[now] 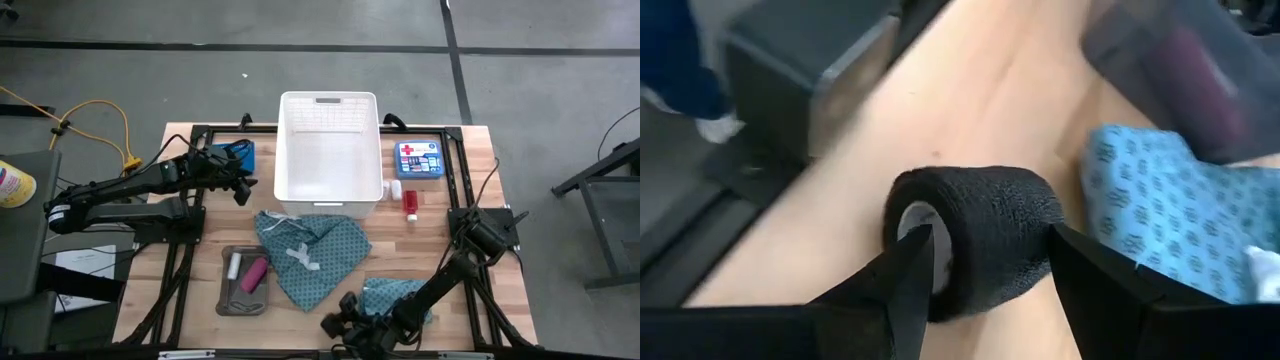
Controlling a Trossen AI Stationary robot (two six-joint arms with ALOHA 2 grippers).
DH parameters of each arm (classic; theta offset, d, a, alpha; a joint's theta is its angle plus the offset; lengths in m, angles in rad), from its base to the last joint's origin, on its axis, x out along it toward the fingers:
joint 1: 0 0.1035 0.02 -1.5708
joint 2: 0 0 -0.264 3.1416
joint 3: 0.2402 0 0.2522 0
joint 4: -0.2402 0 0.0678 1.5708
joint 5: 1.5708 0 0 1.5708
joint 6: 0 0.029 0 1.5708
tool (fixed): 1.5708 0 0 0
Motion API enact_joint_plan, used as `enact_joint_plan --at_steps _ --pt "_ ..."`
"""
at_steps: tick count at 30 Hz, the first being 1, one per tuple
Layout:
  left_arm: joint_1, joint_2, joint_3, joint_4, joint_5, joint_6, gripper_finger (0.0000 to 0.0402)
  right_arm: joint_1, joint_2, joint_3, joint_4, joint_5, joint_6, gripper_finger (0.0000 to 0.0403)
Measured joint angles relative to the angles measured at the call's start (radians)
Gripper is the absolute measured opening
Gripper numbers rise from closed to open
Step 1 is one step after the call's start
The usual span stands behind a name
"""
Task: Pick & place medical supplies in basket/bin
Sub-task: Put the black bandage into the black bin
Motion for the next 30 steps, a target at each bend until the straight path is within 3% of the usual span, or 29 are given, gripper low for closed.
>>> enact_joint_plan --at_steps 11,18,30 --pt "0.0 0.0 0.0 0.0 0.0 0.0 0.0175 0.005 0.001 0.0 -0.005 0.118 0.006 0.0185" --pt "0.0 0.0 0.0 0.0 0.0 0.0 0.0175 0.009 0.001 0.0 -0.005 0.119 0.006 0.0182" --pt "0.0 0.0 0.0 0.0 0.0 0.0 0.0175 0.011 0.001 -0.001 -0.005 0.129 0.0 0.0075"
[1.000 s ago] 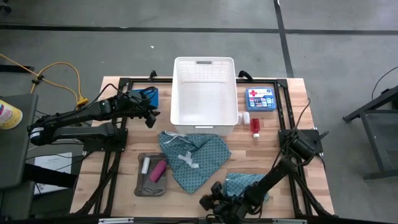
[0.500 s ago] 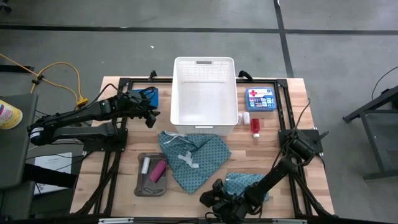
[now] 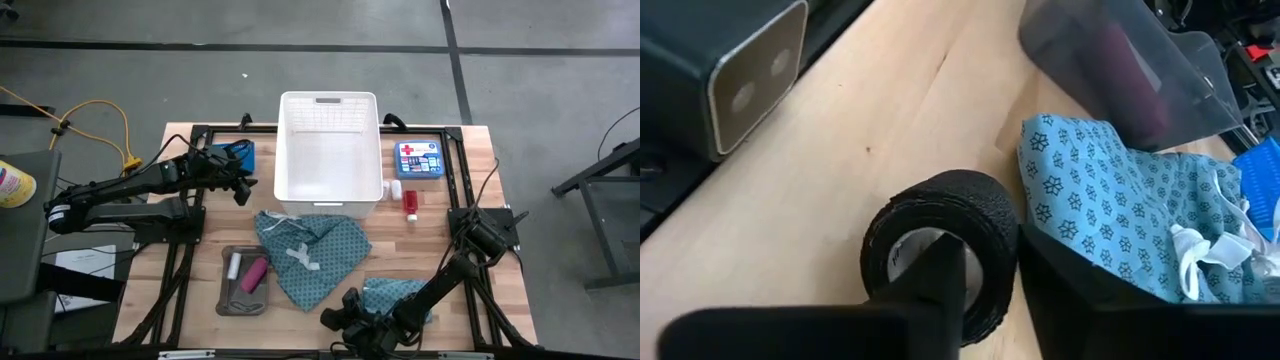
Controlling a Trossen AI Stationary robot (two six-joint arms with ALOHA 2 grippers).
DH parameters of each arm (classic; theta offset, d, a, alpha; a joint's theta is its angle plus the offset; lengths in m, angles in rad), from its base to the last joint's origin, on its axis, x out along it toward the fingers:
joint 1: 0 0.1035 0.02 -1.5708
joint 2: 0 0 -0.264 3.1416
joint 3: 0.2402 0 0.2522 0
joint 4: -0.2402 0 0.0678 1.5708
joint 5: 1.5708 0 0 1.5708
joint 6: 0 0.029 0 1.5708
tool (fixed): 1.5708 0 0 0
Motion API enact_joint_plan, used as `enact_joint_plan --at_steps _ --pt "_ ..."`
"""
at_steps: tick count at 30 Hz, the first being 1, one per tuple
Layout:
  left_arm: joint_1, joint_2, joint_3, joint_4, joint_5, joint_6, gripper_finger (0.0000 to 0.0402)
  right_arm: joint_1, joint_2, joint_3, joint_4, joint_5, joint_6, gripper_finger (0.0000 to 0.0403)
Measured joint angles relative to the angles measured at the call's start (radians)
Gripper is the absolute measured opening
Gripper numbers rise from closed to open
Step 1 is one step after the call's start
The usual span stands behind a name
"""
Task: Pick & place medical supplies in basket/bin
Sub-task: Put the black bandage into the black bin
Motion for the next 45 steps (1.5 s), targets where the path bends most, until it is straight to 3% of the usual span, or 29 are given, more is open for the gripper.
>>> enact_joint_plan --at_steps 9,13,16,27,32,40,45 --pt "0.0 0.0 0.0 0.0 0.0 0.0 0.0175 0.0 -0.026 0.0 -0.002 0.007 -0.027 0.0021" --pt "0.0 0.0 0.0 0.0 0.001 0.0 0.0175 -0.004 -0.082 0.0 0.005 0.062 -0.053 0.0018" --pt "0.0 0.0 0.0 0.001 0.033 0.01 0.0175 -0.034 -0.13 0.001 0.039 0.039 -0.087 0.0024" --pt "-0.002 0.0 0.0 0.064 0.315 0.111 0.0175 -0.243 -0.188 0.001 0.321 -0.208 -0.287 0.0027" --pt "-0.002 0.0 0.0 0.126 0.425 0.156 0.0175 -0.331 -0.188 0.001 0.404 -0.322 -0.29 0.0027" --pt "-0.03 0.0 0.0 0.262 0.707 0.211 0.0175 -0.398 -0.188 0.001 0.496 -0.373 -0.26 0.0027" --pt "-0.123 -0.012 0.0 0.292 0.706 0.309 0.0175 -0.424 -0.188 0.001 0.501 -0.375 -0.203 0.0027"
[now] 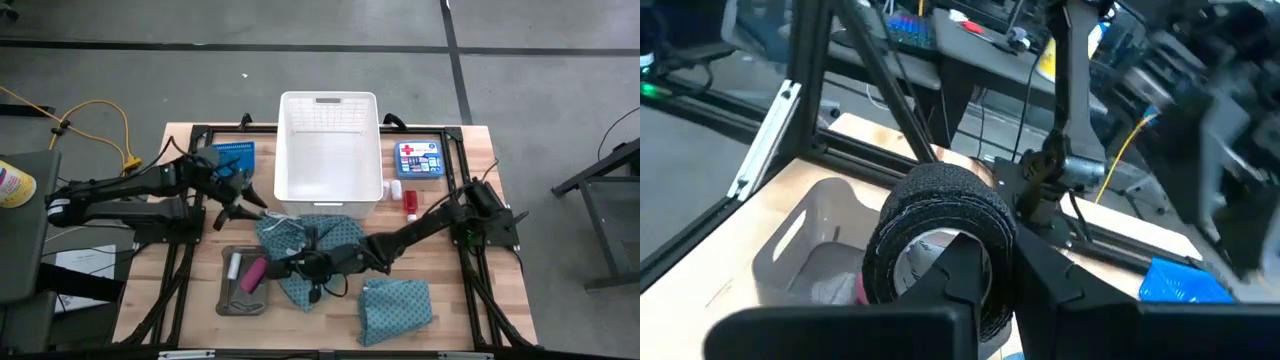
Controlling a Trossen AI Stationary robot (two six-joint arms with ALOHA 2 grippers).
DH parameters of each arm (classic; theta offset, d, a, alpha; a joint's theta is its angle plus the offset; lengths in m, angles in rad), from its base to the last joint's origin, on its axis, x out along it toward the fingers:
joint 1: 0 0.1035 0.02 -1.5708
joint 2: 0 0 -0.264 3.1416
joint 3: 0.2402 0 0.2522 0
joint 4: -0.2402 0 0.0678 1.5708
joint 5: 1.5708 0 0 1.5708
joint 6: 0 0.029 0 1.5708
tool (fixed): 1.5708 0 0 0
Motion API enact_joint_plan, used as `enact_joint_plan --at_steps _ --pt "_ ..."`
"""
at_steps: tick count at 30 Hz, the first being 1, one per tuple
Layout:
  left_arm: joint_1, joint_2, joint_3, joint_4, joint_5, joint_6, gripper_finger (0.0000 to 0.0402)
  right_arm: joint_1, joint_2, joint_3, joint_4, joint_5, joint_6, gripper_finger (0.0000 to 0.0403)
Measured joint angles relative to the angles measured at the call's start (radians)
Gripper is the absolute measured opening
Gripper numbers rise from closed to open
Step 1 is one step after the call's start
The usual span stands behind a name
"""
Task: Pick & place medical supplies in basket/bin
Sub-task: Put the black bandage into the black bin
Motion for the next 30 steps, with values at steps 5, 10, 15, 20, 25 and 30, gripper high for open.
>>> enact_joint_plan --at_steps 5,10,15,20,25,30 --pt "-0.126 -0.018 0.0 0.011 -0.121 0.071 0.0175 -0.029 0.0 0.0 -0.007 -0.041 0.031 0.0027" --pt "-0.264 -0.024 0.0 0.023 -0.272 0.067 0.0175 -0.058 0.0 0.0 -0.007 -0.046 0.093 0.0027" --pt "-0.391 -0.024 0.0 0.053 -0.378 0.044 0.0175 -0.076 0.0 0.0 -0.007 -0.045 0.098 0.0027" --pt "-0.5 -0.023 0.0 0.072 -0.546 0.083 0.0175 -0.074 0.0 0.0 -0.001 -0.019 0.098 0.0027" --pt "-0.588 -0.023 0.0 0.076 -0.68 0.133 0.0175 -0.074 0.0 0.0 0.039 -0.015 0.101 0.0027" --pt "-0.655 -0.023 0.0 0.076 -0.769 0.166 0.0175 -0.074 0.0 0.0 0.094 0.025 0.114 0.0027"
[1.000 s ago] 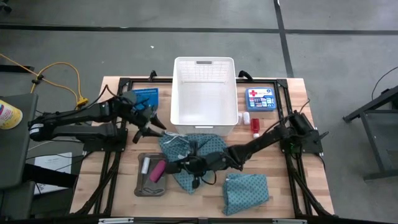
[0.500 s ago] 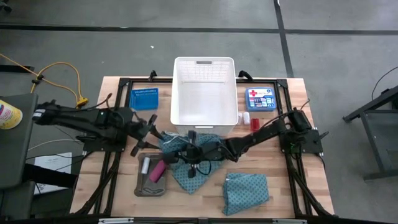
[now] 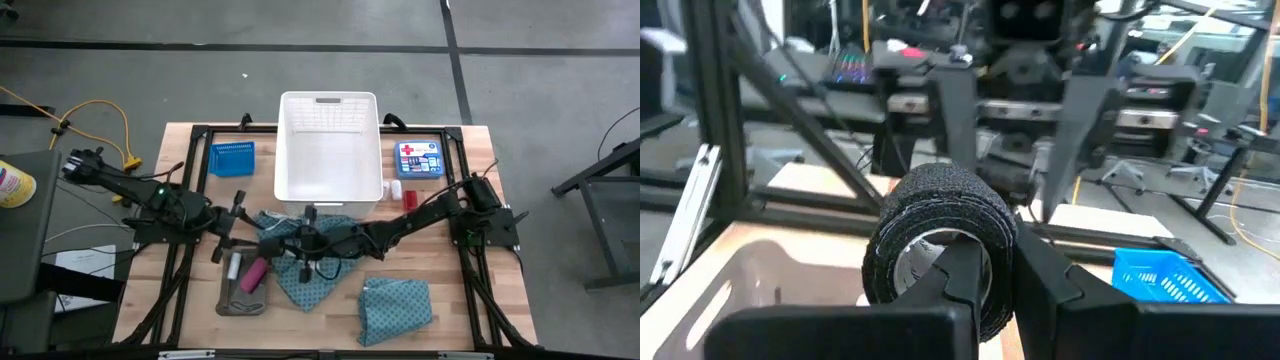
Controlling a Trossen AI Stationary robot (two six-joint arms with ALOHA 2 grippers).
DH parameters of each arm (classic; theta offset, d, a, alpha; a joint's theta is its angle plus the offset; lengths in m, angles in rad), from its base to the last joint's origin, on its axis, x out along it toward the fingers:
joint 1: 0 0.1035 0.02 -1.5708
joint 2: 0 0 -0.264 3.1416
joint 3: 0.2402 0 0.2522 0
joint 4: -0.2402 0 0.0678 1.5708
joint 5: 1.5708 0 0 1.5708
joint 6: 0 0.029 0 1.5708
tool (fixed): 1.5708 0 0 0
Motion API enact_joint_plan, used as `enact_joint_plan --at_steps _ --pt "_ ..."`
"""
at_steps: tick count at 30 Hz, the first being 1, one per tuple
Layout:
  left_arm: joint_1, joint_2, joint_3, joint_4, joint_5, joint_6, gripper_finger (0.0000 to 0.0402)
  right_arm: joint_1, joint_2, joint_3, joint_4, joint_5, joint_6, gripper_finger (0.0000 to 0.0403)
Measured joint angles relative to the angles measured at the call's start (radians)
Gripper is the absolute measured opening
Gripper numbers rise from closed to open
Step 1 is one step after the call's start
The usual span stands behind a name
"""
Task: Pick & place medical supplies in basket/bin
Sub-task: Put the black bandage into the black bin
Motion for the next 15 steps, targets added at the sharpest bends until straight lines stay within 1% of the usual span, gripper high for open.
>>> enact_joint_plan --at_steps 6,12,15 --pt "-0.048 0.0 0.0 0.0 -0.05 0.013 0.0175 -0.008 0.0 0.0 0.035 0.001 0.009 0.0027" --pt "-0.066 0.0 0.0 0.0 -0.138 0.015 0.0175 -0.023 0.0 0.0 0.035 -0.043 0.052 0.0027" --pt "-0.069 0.0 0.0 0.0 -0.145 0.024 0.0175 -0.027 0.0 0.0 0.035 -0.048 0.069 0.0027"
